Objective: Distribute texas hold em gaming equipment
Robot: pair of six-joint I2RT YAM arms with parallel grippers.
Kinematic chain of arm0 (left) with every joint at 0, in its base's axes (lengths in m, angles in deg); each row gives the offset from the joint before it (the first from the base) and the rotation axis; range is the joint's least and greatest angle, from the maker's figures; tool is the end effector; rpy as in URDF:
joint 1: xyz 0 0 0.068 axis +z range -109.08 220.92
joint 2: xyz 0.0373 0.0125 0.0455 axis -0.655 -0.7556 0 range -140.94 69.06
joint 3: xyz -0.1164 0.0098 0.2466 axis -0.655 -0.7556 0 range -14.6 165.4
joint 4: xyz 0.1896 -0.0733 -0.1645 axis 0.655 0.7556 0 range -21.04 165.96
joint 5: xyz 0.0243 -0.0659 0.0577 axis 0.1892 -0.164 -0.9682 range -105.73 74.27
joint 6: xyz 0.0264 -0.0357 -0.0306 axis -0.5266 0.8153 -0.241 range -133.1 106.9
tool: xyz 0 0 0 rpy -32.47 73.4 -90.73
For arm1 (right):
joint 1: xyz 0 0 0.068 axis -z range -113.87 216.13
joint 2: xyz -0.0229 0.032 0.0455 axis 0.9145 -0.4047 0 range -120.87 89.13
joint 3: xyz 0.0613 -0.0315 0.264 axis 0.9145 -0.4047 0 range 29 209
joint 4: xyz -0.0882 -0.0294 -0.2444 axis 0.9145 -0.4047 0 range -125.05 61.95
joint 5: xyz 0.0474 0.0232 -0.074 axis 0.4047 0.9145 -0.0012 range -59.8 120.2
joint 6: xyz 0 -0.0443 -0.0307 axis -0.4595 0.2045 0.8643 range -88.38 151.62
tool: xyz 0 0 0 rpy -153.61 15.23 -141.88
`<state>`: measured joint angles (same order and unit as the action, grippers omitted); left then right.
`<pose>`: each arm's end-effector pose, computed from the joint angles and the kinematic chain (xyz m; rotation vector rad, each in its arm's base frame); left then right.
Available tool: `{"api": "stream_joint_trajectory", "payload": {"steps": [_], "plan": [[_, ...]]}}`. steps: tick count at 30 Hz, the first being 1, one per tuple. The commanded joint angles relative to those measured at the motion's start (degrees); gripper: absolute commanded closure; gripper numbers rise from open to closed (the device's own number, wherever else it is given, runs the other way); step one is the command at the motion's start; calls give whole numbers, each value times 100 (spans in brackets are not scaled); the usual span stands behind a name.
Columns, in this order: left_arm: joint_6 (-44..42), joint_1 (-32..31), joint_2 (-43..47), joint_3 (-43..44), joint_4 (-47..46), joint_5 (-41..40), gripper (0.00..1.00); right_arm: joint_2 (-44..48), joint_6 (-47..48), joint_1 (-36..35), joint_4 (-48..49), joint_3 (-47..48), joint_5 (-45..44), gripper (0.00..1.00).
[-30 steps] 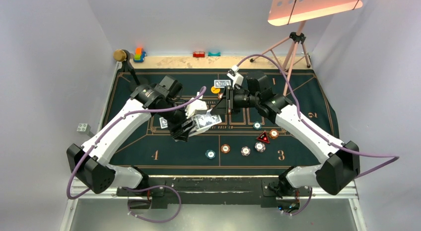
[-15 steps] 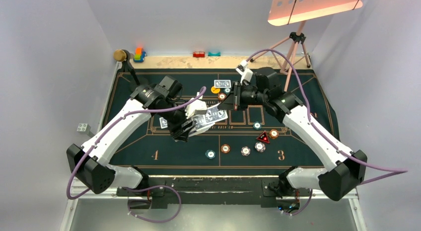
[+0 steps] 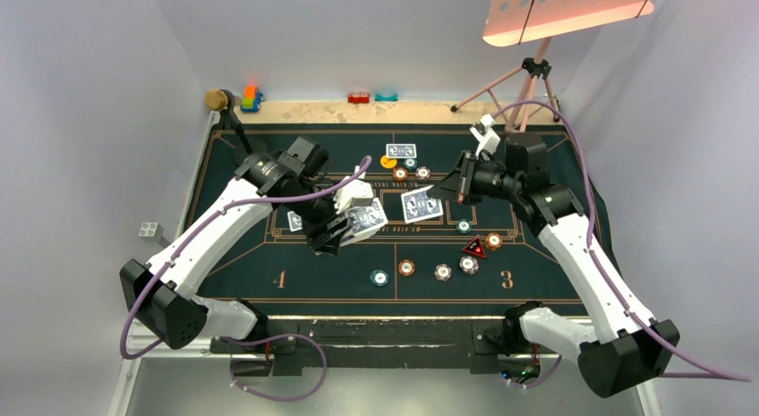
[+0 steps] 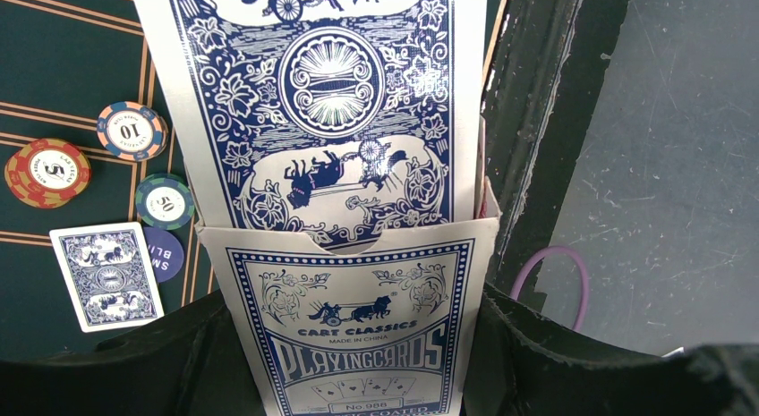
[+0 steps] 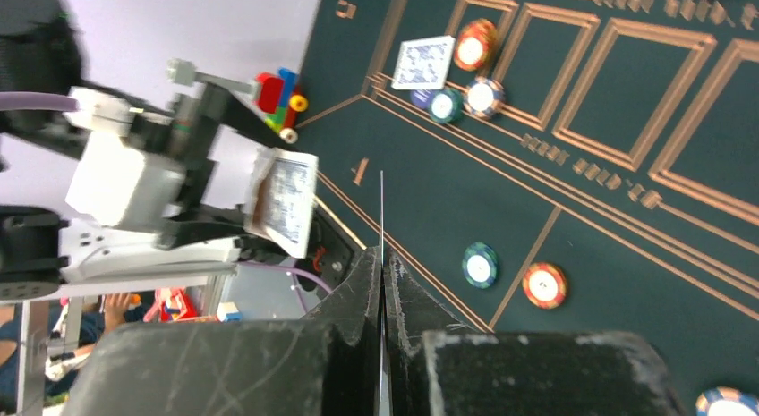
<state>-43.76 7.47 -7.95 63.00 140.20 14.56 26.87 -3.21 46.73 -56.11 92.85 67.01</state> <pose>0.1901 -0.1472 0.3345 1.5526 2.2427 -0.7487 0.2119 0.0971 0.3684 -0.1482 2.1571 1.2252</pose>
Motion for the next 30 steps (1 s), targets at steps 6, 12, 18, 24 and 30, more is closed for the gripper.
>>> {"api": "stream_joint_trajectory", "payload": {"steps": [6, 12, 18, 24, 30], "plan": [[-20, -4, 140, 54, -94, 220, 100, 139, 63, 279, 395, -1962, 323, 100], [-11, -10, 109, 88, -92, 246, 100, -233, 46, 279, 839, -2741, -49, 100], [-11, -5, 94, 115, -77, 239, 100, -402, 33, 274, 1067, -2882, -427, 100], [-11, -9, 68, 154, -49, 230, 100, -578, 214, 271, 745, -2642, -1321, 100], [-52, -6, 63, 167, -20, 206, 100, -471, 335, 271, 224, -2622, -2214, 100]]}}
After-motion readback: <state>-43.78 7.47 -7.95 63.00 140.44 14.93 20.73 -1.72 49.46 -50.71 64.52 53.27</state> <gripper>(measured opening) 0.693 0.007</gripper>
